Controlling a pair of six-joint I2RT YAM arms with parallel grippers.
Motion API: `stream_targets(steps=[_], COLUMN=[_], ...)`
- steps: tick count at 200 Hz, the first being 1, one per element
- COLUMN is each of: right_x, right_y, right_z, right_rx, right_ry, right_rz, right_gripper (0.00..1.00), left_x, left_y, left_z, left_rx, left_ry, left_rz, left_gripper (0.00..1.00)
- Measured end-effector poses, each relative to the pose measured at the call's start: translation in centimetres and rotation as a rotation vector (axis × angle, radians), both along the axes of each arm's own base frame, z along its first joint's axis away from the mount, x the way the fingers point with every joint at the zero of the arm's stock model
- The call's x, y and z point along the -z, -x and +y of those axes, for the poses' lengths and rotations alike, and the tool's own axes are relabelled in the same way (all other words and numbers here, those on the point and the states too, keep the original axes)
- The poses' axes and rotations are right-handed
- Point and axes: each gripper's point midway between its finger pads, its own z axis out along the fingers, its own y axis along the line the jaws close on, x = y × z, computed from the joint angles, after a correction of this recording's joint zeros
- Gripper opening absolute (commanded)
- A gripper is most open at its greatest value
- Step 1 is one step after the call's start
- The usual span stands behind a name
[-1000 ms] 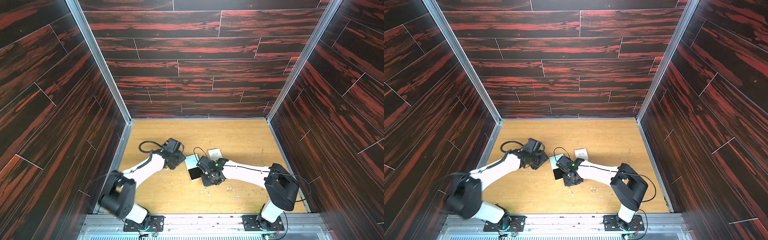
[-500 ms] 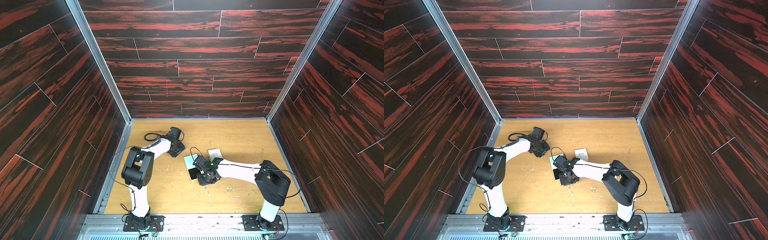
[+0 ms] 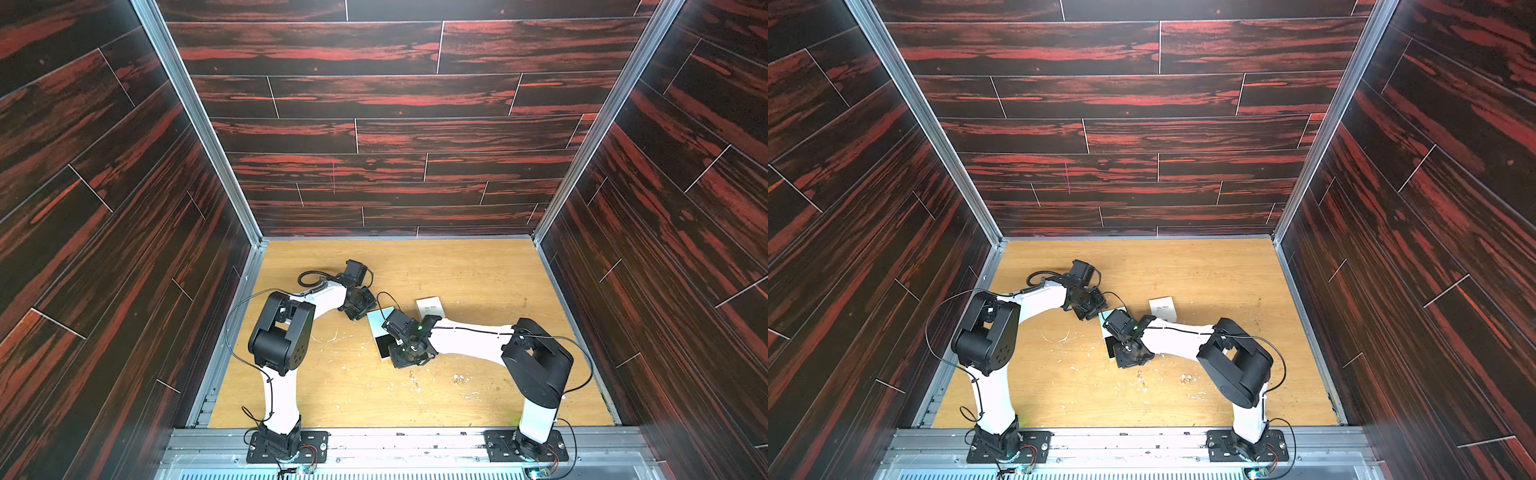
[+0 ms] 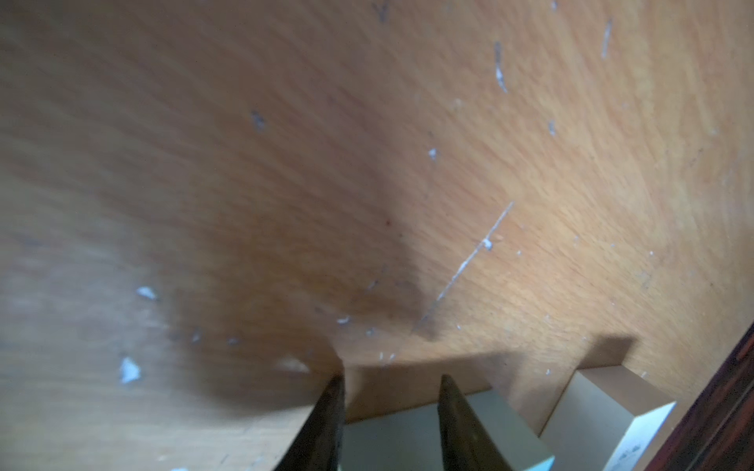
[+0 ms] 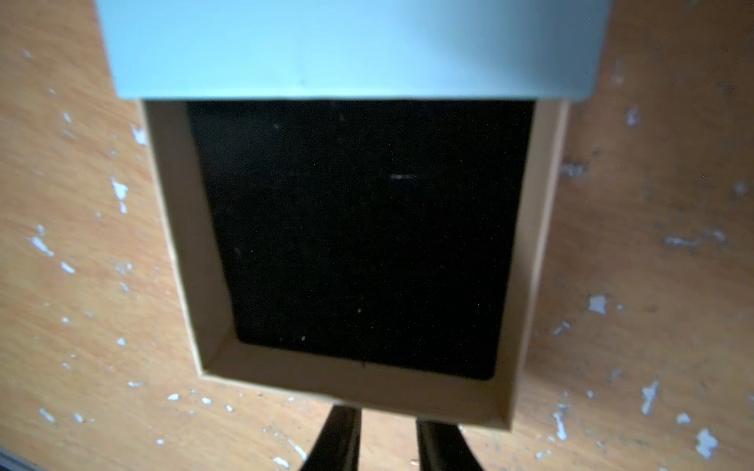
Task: Take out the earrings from the drawer-style jewelry box
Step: Close the drawer of the jewelry box.
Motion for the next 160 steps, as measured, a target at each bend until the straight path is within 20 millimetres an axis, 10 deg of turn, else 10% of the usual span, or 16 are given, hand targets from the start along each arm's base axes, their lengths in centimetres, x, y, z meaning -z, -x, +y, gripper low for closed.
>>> stream_targets(steps=[160], right_x=[-1.5], right_y=[-4.9], right_z=[2.9], right_rx=[0.046], right_ry=[-0.080], right_rz=[-0.074], right_gripper=[0.25], left_x=[-0.1], left_y=[0.1], left_z=[-0.6], left_rx=[0.022], left_ry=[0.022], left_rz=[-0.020], left_gripper=[0.40])
